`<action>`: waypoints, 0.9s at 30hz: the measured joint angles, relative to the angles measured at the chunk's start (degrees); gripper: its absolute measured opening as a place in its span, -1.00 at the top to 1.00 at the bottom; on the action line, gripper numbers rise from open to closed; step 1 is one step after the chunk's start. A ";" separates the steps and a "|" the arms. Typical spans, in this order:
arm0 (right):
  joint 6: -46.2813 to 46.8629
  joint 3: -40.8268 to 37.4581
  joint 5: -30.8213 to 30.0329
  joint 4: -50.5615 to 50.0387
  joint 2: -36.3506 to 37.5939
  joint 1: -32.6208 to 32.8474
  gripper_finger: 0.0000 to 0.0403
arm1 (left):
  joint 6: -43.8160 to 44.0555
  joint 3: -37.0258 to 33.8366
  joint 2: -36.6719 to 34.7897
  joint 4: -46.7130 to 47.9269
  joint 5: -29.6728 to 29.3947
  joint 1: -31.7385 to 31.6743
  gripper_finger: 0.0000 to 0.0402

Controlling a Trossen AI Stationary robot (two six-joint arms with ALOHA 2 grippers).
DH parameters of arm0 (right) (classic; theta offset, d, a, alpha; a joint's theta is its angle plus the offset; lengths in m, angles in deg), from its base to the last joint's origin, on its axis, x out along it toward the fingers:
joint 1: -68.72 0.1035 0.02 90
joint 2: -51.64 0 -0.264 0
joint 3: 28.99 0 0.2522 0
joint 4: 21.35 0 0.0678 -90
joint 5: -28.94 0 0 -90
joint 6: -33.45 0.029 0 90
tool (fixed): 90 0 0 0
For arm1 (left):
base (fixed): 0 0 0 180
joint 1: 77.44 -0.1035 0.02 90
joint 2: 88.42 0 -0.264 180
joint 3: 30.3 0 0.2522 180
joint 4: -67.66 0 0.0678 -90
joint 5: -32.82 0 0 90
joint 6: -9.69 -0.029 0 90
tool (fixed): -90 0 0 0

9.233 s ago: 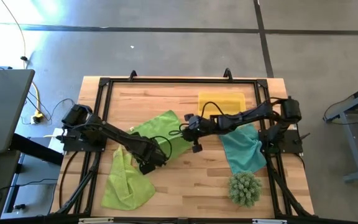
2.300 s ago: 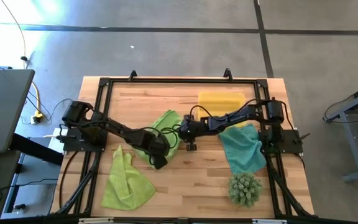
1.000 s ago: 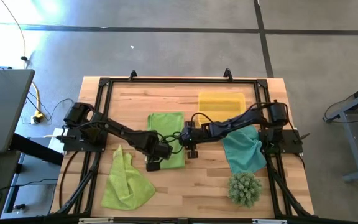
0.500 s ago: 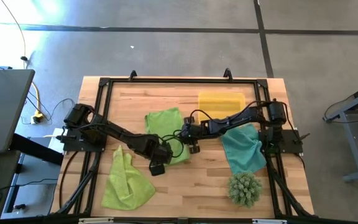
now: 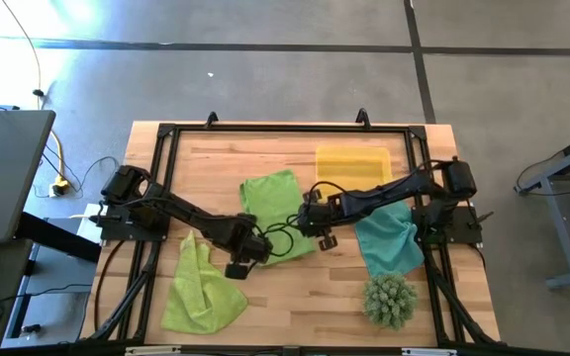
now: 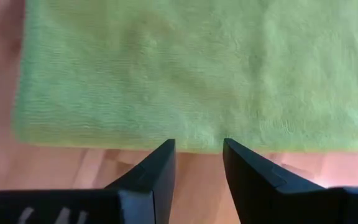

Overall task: Roll microfiber towels into tight, uniform cylinder then place into a basket
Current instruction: Roll the top green microfiber towel

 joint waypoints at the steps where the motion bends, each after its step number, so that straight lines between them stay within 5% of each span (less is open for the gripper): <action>1: -0.49 0.00 0.40 -0.56 -0.01 0.48 0.36 | -1.62 0.00 0.00 -0.03 -0.39 -0.01 0.50; 15: 6.57 0.00 1.63 -2.27 -0.01 5.60 0.36 | -16.69 0.00 0.00 -6.82 -3.23 2.63 0.48; 20: 10.52 0.00 1.50 -2.73 -0.01 6.37 0.36 | -15.36 0.00 0.00 -8.18 -4.41 3.40 0.41; 27: 22.87 0.02 1.60 -3.87 -0.01 6.36 0.36 | -0.90 0.00 -0.02 -11.52 -5.81 4.86 0.44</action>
